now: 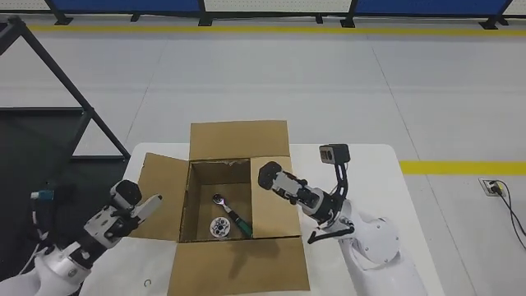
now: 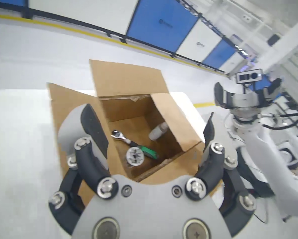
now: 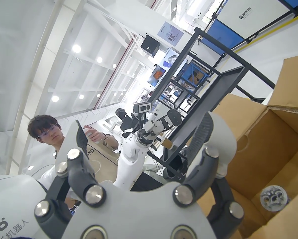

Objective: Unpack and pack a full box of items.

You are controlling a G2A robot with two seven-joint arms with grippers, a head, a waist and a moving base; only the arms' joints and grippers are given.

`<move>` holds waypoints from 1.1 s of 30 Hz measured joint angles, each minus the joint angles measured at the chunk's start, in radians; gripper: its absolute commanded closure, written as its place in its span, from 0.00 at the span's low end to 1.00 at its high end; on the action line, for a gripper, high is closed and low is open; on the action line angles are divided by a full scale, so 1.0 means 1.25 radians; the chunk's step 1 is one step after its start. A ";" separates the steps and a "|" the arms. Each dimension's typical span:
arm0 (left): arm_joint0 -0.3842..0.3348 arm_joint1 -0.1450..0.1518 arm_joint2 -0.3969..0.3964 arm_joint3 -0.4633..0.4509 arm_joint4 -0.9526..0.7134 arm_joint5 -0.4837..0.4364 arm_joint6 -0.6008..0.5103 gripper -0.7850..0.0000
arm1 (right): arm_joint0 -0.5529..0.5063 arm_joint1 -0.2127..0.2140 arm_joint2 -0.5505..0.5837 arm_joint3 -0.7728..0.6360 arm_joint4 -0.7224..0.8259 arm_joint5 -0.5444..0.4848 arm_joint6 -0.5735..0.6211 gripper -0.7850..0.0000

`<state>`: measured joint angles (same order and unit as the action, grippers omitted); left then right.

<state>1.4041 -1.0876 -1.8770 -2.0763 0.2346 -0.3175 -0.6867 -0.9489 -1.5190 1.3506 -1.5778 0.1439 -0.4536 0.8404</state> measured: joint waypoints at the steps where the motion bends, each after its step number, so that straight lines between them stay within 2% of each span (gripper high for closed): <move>1: -0.023 0.001 0.022 0.015 -0.043 -0.016 -0.021 0.00 | -0.010 0.005 0.016 -0.017 -0.001 0.016 0.013 0.00; 4: -0.073 0.003 0.075 0.061 -0.110 -0.019 -0.056 0.00 | -0.020 0.016 0.046 -0.050 -0.021 0.075 0.037 0.00; 7: -0.080 0.003 0.086 0.067 -0.115 -0.016 -0.061 0.00 | -0.018 0.021 0.055 -0.061 -0.042 0.121 0.039 0.00; 19: -0.078 0.003 0.084 0.066 -0.114 -0.016 -0.060 0.00 | -0.018 0.020 0.054 -0.060 -0.040 0.115 0.038 0.00; 22: -0.088 0.004 0.100 0.076 -0.103 -0.001 -0.060 0.00 | -0.020 0.020 0.053 -0.062 -0.041 0.116 0.035 0.00; 28: -0.173 0.013 0.168 0.139 -0.148 0.043 -0.192 0.00 | -0.037 0.029 0.053 -0.085 -0.056 0.127 0.020 0.00; 33: -0.254 0.011 0.261 0.217 -0.141 0.071 -0.235 0.00 | -0.052 0.043 0.103 -0.097 -0.036 0.126 0.052 0.00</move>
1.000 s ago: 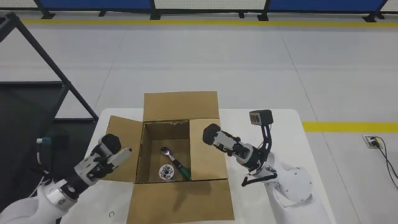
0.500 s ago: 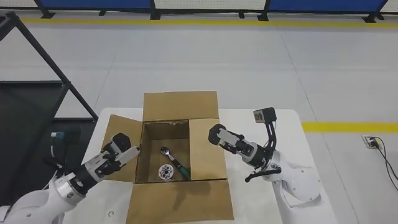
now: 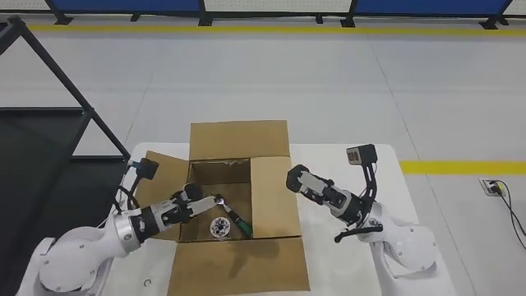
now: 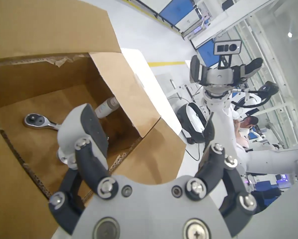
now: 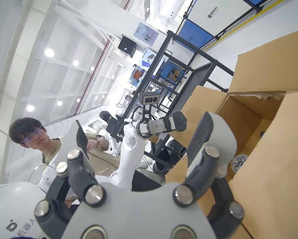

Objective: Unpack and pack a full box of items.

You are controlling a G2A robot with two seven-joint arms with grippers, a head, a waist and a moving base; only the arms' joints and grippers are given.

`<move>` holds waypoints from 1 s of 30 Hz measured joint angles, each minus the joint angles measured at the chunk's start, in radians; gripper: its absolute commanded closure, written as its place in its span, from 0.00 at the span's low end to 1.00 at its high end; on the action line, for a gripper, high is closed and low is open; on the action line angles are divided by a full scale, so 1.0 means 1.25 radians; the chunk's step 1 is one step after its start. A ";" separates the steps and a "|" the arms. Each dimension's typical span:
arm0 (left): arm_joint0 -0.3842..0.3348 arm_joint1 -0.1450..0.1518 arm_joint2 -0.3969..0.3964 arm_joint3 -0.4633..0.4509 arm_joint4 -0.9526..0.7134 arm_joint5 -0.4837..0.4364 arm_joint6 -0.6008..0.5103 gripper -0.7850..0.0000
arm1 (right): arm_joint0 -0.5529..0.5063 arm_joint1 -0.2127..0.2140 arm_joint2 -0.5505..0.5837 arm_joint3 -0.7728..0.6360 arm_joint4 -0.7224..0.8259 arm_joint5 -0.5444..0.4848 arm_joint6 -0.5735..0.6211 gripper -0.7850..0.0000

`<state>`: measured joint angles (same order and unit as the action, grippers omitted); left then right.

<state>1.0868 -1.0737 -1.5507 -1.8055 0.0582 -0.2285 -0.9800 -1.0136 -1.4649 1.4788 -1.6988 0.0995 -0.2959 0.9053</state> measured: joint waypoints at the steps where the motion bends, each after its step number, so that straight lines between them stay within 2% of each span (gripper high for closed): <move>1: -0.019 -0.001 0.025 0.018 0.009 0.011 -0.005 0.00 | -0.008 0.005 0.016 -0.007 0.002 0.001 0.013 0.00; 6: -0.097 -0.011 0.132 0.096 0.032 0.063 -0.008 0.00 | -0.049 0.023 0.090 -0.033 0.027 0.001 0.055 0.00; 11: -0.171 -0.025 0.239 0.173 0.050 0.151 -0.015 0.00 | -0.078 0.039 0.148 -0.043 0.056 0.011 0.099 0.00; 13: -0.179 -0.026 0.251 0.181 0.052 0.184 -0.016 0.00 | -0.080 0.042 0.153 -0.044 0.050 0.017 0.104 0.00; 21: -0.173 -0.027 0.250 0.176 0.046 0.165 -0.010 0.00 | -0.083 0.042 0.149 -0.047 0.054 0.018 0.100 0.00; 24: -0.168 -0.031 0.270 0.173 0.030 0.161 0.017 0.00 | -0.092 0.046 0.143 -0.052 0.070 0.019 0.104 0.00; 30: -0.226 -0.049 0.341 0.234 0.016 0.174 0.047 0.00 | -0.110 0.060 0.159 -0.052 0.085 0.012 0.139 0.00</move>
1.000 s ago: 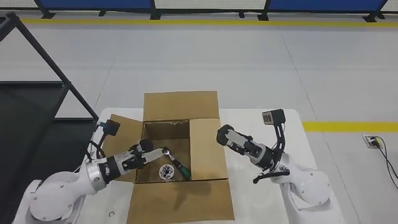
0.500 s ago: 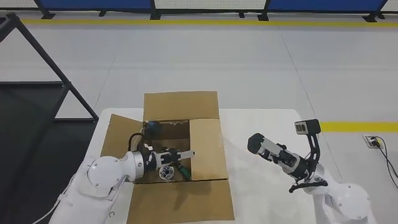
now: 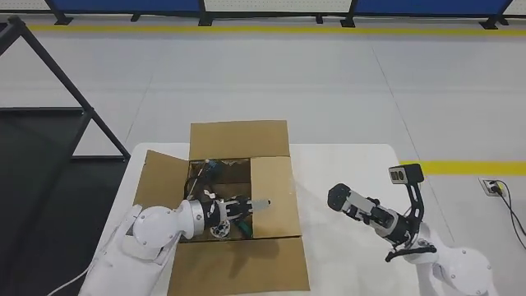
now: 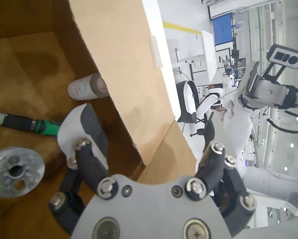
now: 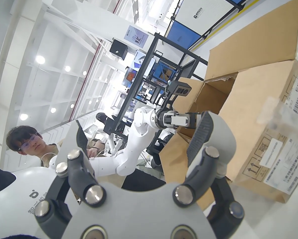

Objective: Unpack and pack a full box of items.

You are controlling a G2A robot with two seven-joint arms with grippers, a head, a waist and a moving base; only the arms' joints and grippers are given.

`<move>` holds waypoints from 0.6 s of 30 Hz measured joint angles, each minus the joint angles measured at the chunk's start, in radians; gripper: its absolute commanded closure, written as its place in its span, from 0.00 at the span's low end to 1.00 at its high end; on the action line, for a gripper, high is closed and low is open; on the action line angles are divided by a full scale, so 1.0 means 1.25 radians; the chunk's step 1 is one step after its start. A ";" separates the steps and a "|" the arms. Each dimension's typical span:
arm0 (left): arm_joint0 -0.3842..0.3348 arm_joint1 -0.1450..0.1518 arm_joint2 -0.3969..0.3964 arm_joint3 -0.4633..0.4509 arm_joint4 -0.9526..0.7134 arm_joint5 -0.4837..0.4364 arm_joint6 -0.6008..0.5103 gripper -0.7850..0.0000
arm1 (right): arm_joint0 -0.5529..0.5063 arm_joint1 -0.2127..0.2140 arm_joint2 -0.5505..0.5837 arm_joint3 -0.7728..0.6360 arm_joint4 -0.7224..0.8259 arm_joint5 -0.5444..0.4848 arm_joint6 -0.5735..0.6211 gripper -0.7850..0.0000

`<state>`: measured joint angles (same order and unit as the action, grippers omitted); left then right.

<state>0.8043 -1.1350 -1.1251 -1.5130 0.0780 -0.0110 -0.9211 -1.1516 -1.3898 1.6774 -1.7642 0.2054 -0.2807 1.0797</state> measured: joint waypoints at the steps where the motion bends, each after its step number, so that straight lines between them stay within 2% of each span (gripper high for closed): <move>1: -0.014 -0.004 0.013 0.017 -0.005 0.000 0.005 0.00 | -0.004 0.003 0.003 -0.002 0.002 -0.001 0.007 0.00; 9: -0.072 -0.022 0.062 0.080 -0.032 -0.016 0.028 0.00 | -0.014 0.020 0.001 -0.010 -0.005 -0.006 0.045 0.00; 18: -0.058 -0.018 0.039 0.001 -0.022 -0.020 0.052 0.00 | 0.000 0.036 -0.023 -0.001 -0.009 -0.016 0.065 0.00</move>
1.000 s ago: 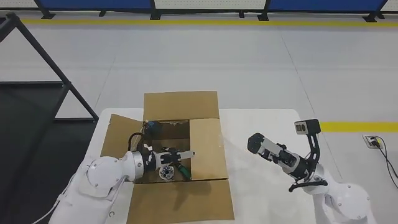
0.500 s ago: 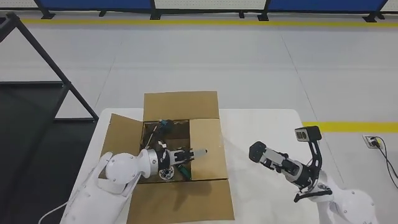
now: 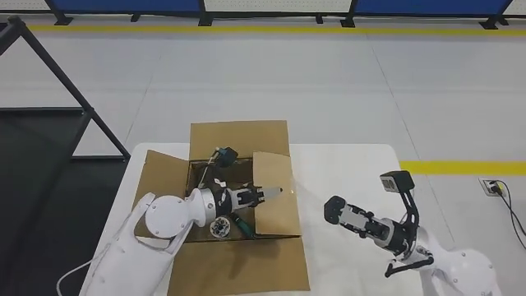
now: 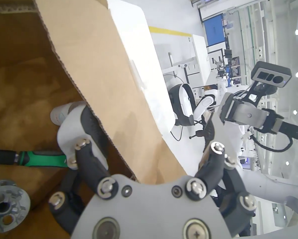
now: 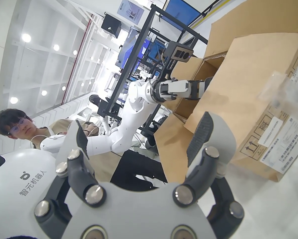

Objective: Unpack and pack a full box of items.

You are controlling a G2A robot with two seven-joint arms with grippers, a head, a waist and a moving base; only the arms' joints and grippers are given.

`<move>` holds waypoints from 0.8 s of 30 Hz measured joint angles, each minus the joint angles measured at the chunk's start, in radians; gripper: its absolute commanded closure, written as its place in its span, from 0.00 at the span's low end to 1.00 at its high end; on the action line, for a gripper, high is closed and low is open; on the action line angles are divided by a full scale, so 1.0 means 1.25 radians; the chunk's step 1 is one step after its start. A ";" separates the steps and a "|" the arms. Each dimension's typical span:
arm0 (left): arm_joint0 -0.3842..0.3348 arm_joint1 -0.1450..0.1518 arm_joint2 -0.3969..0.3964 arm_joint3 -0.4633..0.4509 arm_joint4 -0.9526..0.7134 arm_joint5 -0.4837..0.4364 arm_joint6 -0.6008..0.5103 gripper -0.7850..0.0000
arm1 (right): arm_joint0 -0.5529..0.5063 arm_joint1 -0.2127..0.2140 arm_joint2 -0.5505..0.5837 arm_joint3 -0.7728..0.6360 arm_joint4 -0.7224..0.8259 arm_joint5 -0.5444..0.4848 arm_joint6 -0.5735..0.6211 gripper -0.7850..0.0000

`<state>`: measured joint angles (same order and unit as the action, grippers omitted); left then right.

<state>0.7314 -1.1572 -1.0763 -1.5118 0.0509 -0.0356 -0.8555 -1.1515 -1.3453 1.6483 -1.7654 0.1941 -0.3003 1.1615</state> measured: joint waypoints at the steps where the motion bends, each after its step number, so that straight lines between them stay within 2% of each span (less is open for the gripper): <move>1: 0.002 0.001 -0.004 -0.014 0.000 0.003 0.001 0.00 | 0.003 0.002 -0.001 0.003 0.002 0.000 0.000 0.00; 5: -0.004 0.001 -0.013 -0.046 -0.010 0.010 0.005 0.00 | 0.013 0.009 -0.002 0.015 0.010 -0.002 -0.001 0.00; 9: -0.031 -0.005 -0.002 -0.046 -0.018 0.019 0.012 0.00 | 0.015 0.015 -0.004 0.012 0.027 -0.019 0.002 0.00; 17: -0.126 -0.035 0.075 0.026 -0.061 0.012 0.032 0.00 | -0.011 0.032 0.000 -0.027 0.093 -0.067 0.093 0.00; 24: -0.203 -0.070 0.153 0.098 -0.102 -0.005 0.054 0.00 | -0.029 0.042 -0.005 -0.066 0.081 -0.059 0.056 0.00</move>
<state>0.4776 -1.2443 -0.8848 -1.3888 -0.0766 -0.0417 -0.7877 -1.1874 -1.2924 1.6426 -1.8484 0.2957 -0.3746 1.2309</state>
